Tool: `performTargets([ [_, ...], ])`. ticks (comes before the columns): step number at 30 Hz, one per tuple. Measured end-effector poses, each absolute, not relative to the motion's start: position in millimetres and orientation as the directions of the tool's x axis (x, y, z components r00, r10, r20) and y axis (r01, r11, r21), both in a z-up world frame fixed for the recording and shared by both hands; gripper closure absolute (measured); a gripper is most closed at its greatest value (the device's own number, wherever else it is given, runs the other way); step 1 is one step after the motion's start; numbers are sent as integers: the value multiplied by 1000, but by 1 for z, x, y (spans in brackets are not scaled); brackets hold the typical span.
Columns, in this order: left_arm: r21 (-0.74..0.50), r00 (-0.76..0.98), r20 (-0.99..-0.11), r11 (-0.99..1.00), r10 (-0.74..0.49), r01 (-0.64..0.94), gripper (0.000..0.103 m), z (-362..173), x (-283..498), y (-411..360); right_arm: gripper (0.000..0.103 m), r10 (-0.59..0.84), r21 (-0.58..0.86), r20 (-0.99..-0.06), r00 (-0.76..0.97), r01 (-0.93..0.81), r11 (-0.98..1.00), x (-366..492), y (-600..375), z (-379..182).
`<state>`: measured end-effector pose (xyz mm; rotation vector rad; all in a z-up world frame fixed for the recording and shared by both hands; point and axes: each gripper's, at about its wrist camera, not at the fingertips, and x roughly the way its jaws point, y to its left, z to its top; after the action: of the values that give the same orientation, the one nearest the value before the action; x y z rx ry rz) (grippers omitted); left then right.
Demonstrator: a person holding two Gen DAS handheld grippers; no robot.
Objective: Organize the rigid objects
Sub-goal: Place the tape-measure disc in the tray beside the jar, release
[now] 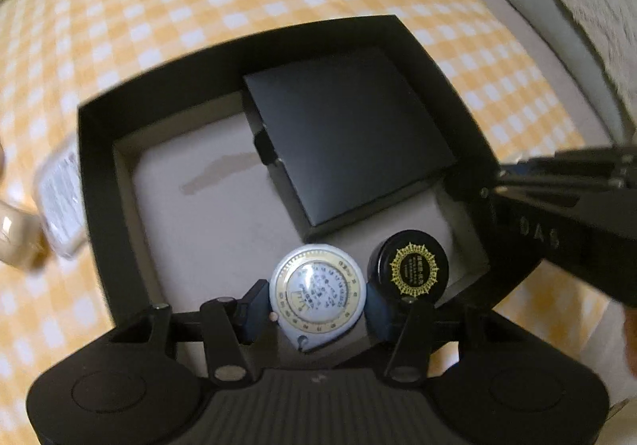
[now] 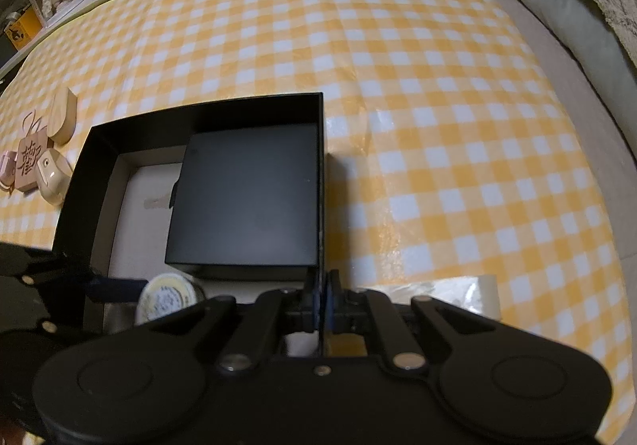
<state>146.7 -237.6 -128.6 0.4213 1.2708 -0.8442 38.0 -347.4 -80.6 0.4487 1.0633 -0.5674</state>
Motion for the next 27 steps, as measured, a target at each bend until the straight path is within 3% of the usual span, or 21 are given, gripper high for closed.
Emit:
performTargets([
  [6,-385,-51,-886,672,-460,633,49,-133,150,-231,99,-216,73,-905,368,632,772,38,-348,-82],
  [10,-435,-77,-861,649,-503,624,25,-134,143,-230,98,-206,89,-905,372,639,764,37,-351,-83],
  [13,-422,-50,-862,659,-505,623,18,-131,140,-229,98,-212,80,-905,369,636,767,38,-350,-84],
  [20,-376,-4,-870,658,-493,652,13,-116,142,-217,98,-213,86,-905,368,649,756,39,-349,-83],
  [25,-350,24,-868,646,-496,678,13,-106,139,-211,98,-212,85,-906,366,649,756,39,-349,-83],
  [27,-300,63,-876,643,-478,704,19,-104,135,-217,98,-214,82,-906,364,649,756,39,-349,-83],
])
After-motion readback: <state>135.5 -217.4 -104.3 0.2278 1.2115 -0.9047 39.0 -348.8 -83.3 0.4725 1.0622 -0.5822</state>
